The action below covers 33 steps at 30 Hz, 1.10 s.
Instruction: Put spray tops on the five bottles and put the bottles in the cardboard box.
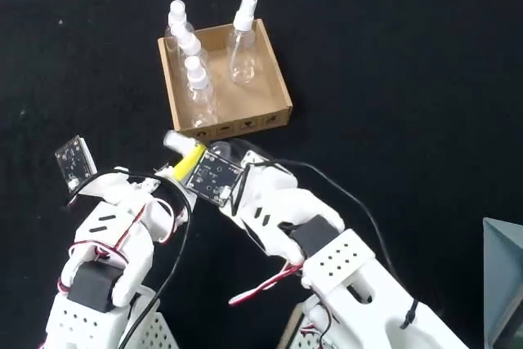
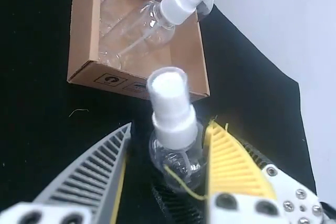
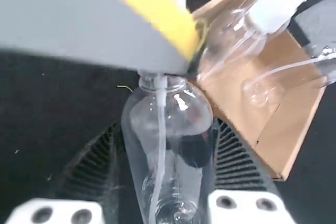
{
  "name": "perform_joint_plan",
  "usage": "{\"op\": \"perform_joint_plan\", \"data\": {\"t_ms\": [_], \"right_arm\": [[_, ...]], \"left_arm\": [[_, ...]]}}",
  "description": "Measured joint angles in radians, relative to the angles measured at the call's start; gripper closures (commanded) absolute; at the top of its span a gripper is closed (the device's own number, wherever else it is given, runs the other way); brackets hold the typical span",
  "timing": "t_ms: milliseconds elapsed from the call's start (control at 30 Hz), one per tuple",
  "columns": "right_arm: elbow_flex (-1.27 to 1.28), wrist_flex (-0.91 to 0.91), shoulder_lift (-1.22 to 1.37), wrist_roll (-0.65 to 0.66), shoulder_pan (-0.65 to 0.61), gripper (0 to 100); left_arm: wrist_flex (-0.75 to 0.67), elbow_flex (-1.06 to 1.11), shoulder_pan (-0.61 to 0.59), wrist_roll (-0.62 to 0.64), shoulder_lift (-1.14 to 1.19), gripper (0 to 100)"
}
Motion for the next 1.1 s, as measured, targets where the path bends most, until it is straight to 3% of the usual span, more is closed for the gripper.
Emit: {"op": "perform_joint_plan", "data": {"t_ms": [433,567,833,1100], "right_arm": [[0.015,-0.037,0.0,-0.011,0.0,86.1],[0.015,-0.037,0.0,-0.083,0.0,86.1],[0.015,-0.037,0.0,-0.114,0.0,86.1],[0.057,0.021,-0.224,-0.114,0.0,86.1]], "left_arm": [[0.0,-0.029,-0.087,0.0,-0.002,80],[0.0,-0.029,-0.091,0.023,-0.002,80],[0.0,-0.029,-0.219,0.043,-0.002,80],[-0.002,-0.04,-0.265,0.046,-0.008,80]]}}
